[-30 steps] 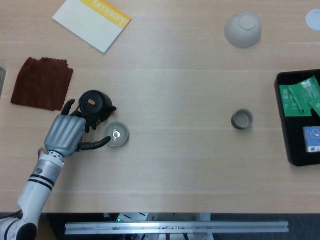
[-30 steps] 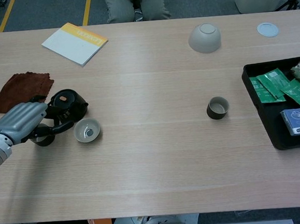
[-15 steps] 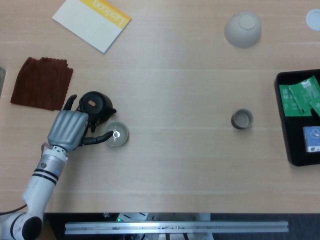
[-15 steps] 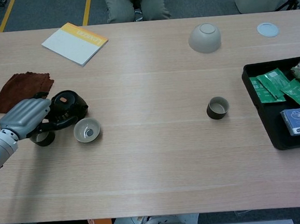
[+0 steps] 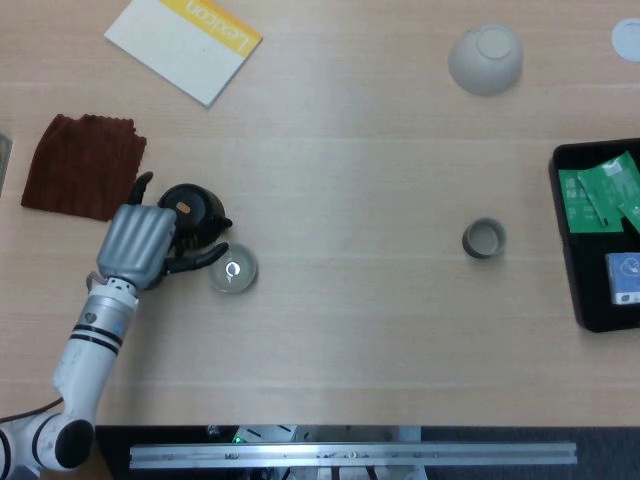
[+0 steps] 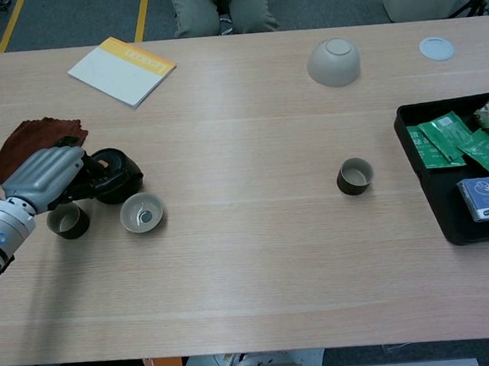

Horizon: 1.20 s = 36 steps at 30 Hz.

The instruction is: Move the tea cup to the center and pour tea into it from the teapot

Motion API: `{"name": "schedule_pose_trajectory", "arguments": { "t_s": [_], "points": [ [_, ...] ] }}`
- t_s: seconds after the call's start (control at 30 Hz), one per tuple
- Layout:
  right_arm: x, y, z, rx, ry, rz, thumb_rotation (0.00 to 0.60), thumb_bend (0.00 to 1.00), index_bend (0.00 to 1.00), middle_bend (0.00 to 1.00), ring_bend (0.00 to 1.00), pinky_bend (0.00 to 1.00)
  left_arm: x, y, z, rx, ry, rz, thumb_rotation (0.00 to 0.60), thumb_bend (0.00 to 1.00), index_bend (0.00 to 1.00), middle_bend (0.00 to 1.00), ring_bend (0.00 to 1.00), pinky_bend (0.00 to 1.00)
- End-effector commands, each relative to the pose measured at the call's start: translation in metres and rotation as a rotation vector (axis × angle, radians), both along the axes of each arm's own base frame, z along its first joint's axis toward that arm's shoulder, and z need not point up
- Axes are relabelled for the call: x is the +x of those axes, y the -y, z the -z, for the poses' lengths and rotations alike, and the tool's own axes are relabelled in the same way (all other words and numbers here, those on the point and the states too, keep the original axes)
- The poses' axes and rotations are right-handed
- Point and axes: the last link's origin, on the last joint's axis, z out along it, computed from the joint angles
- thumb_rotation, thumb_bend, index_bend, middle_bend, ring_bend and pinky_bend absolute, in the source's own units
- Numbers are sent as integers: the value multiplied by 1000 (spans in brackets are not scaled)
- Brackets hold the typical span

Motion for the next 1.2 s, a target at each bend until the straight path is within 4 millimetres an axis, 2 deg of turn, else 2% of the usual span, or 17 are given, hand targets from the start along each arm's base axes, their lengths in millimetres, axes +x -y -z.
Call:
{"name": "schedule_pose_trajectory", "arguments": {
  "t_s": [0.03, 0.13, 0.23, 0.4, 0.9, 1.07, 1.2],
  "points": [
    [-1, 0, 0, 0, 1, 3, 600, 341, 135, 208, 26, 116, 1, -4, -1, 34, 15, -7, 0, 75, 815, 993, 773, 0],
    [-2, 1, 0, -3, 2, 7, 600, 341, 134, 208, 26, 116, 2, -10, -4, 69, 21, -12, 13, 75, 847, 1000, 794, 0],
    [-3, 1, 0, -4, 4, 11, 600, 341, 135, 208, 26, 116, 4, -16, -10, 102, 27, -16, 77, 75, 863, 1000, 801, 0],
    [-6, 0, -1, -10, 6, 18, 600, 341, 135, 208, 26, 116, 6, -23, -22, 152, 54, -35, 145, 75, 876, 1000, 806, 0],
    [-7, -1, -3, -20, 10, 20, 600, 340, 134, 208, 26, 116, 8, -33, -47, 265, 127, -61, 155, 75, 910, 1000, 808, 0],
    [-8, -2, -3, -21, 12, 23, 600, 340, 135, 208, 26, 116, 15, -37, -54, 324, 151, -47, 223, 75, 942, 1000, 835, 0],
    [-9, -2, -3, -24, 14, 24, 600, 341, 134, 208, 27, 116, 20, -39, -59, 356, 167, -34, 340, 75, 954, 1000, 846, 0]
  ]
}}
